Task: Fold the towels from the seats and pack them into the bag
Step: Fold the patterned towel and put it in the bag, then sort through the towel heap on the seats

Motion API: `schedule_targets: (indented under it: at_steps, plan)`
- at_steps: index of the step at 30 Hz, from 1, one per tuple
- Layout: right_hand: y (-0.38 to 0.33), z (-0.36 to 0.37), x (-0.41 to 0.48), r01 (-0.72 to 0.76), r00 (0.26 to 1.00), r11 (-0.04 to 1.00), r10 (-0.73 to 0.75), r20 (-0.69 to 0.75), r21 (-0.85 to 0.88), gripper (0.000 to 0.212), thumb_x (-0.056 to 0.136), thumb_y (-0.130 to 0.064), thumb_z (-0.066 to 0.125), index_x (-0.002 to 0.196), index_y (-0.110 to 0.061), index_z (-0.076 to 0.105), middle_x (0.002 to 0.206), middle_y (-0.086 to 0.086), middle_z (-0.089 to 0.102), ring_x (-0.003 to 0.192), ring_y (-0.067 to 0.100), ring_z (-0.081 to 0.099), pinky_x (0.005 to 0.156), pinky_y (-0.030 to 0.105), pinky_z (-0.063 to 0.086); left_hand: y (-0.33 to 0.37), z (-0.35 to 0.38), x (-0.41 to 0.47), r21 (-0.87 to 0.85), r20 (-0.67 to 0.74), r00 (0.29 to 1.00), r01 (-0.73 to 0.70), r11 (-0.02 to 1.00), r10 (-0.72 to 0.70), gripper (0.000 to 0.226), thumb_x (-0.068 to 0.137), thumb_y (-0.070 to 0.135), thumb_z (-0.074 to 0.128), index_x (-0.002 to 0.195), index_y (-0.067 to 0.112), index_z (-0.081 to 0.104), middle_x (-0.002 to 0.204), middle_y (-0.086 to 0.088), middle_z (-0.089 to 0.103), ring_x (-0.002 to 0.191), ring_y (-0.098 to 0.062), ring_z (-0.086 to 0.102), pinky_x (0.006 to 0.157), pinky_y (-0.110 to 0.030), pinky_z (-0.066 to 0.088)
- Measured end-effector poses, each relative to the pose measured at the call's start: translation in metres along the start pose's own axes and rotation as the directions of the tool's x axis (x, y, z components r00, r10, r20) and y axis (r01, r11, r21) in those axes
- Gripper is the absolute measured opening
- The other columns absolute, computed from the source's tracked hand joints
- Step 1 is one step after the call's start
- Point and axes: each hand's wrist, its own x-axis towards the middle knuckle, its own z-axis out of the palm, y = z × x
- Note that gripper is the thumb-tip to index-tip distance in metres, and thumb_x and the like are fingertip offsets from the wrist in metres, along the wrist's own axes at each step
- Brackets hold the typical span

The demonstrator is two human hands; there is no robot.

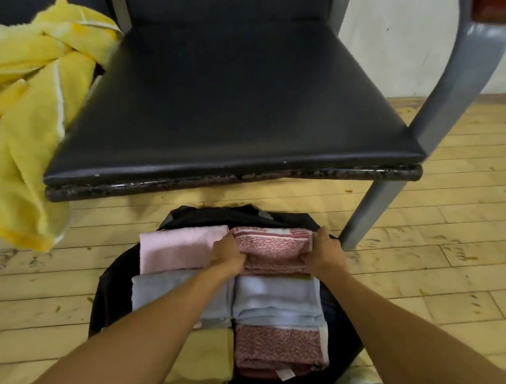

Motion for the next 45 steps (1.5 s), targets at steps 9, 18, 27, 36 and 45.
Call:
schedule_targets:
  at_steps: [9, 18, 27, 36, 45]
  plan:
    - [-0.071, -0.071, -0.065, 0.315, 0.945, 0.887, -0.258, 0.202, -0.339, 0.011, 0.091, -0.012, 0.052, 0.097, -0.006, 0.06, 0.107, 0.008, 0.067, 0.085, 0.02, 0.061, 0.064, 0.029, 0.051, 0.003, -0.146, -0.088, -0.222, 0.142, 0.946, -0.257, 0.94, 0.292, 0.032, 0.092, 0.003, 0.057, 0.124, 0.001, 0.061, 0.111, -0.013, 0.068, 0.094, -0.021, 0.066, 0.07, -0.016, 0.047]
    - [-0.233, -0.102, -0.151, 0.716, 0.686, 0.698, -0.705, 0.18, 0.003, 0.01, 0.091, -0.012, 0.06, 0.088, -0.016, 0.069, 0.082, 0.002, 0.074, 0.069, 0.013, 0.072, 0.064, 0.024, 0.059, -0.06, -0.304, -0.169, -0.364, -0.138, 0.932, -0.362, 0.858, 0.335, 0.018, 0.095, 0.003, 0.051, 0.104, 0.01, 0.066, 0.091, -0.01, 0.072, 0.075, -0.017, 0.068, 0.071, -0.024, 0.052]
    - [-0.347, -0.051, -0.151, 0.777, 0.624, 0.624, -0.781, 0.027, 0.083, 0.013, 0.093, -0.015, 0.057, 0.09, -0.023, 0.068, 0.08, -0.009, 0.065, 0.076, 0.005, 0.061, 0.066, 0.02, 0.048, -0.177, -0.34, -0.139, -0.196, -0.619, 0.782, -0.066, 0.978, -0.071, 0.036, 0.094, 0.014, 0.053, 0.13, 0.014, 0.054, 0.128, -0.013, 0.053, 0.115, -0.028, 0.052, 0.087, -0.036, 0.044]
    - [-0.38, -0.015, -0.152, 0.766, 0.616, 0.618, -0.784, 0.069, 0.176, 0.011, 0.093, -0.018, 0.06, 0.099, -0.023, 0.068, 0.096, -0.003, 0.066, 0.09, 0.008, 0.06, 0.07, 0.016, 0.044, -0.22, -0.336, -0.119, -0.145, -0.665, 0.702, 0.213, 0.966, -0.255, 0.039, 0.09, 0.018, 0.065, 0.125, 0.007, 0.05, 0.134, -0.017, 0.037, 0.12, -0.037, 0.043, 0.098, -0.044, 0.04]
    - [-0.38, -0.029, -0.163, 0.772, 0.599, 0.612, -0.791, 0.128, 0.169, 0.017, 0.093, -0.015, 0.061, 0.108, -0.016, 0.069, 0.107, 0.001, 0.065, 0.095, 0.013, 0.061, 0.081, 0.025, 0.053, -0.214, -0.333, -0.117, -0.1, -0.689, 0.689, 0.218, 0.971, -0.226, 0.031, 0.092, 0.026, 0.064, 0.111, 0.004, 0.053, 0.122, -0.018, 0.042, 0.11, -0.037, 0.047, 0.084, -0.043, 0.043]
